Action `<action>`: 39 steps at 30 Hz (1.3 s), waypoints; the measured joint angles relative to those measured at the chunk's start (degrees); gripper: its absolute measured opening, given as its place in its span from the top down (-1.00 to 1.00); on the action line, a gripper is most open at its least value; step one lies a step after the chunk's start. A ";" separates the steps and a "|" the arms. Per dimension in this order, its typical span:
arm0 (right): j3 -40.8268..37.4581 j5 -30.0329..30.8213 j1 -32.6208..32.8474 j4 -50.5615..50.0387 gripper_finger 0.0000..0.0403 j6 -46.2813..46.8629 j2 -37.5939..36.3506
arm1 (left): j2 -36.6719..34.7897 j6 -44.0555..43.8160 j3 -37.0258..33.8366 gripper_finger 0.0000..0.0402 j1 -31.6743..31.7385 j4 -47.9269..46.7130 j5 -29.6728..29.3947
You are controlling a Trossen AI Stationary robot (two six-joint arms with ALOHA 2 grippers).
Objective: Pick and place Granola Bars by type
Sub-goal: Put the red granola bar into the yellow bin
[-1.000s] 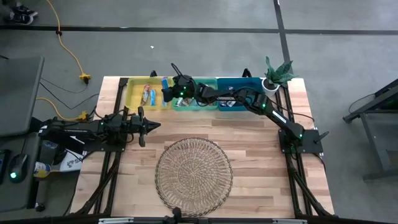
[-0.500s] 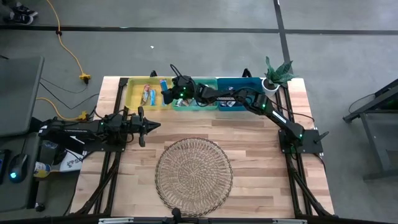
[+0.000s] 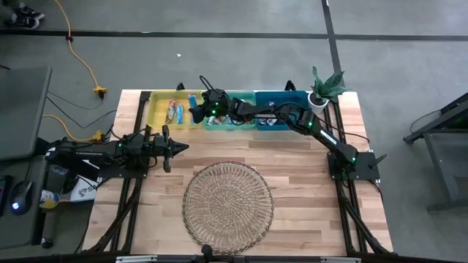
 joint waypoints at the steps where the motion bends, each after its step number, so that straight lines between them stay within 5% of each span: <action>1: 0.00 0.00 0.00 0.02 0.27 -0.01 0.00 | -0.01 0.00 0.00 1.00 0.00 0.00 0.00; 23: 0.02 -3.63 0.00 0.09 -0.47 -7.47 0.00 | -0.01 0.00 0.00 1.00 0.00 0.00 0.01; 32: 0.02 -7.50 0.98 -0.91 -0.56 -26.75 0.00 | 0.00 -0.02 0.00 1.00 0.00 0.00 0.02; 39: 0.04 -4.68 2.67 -4.56 -0.56 -40.59 -0.02 | -0.01 -0.02 0.00 1.00 0.00 0.00 0.02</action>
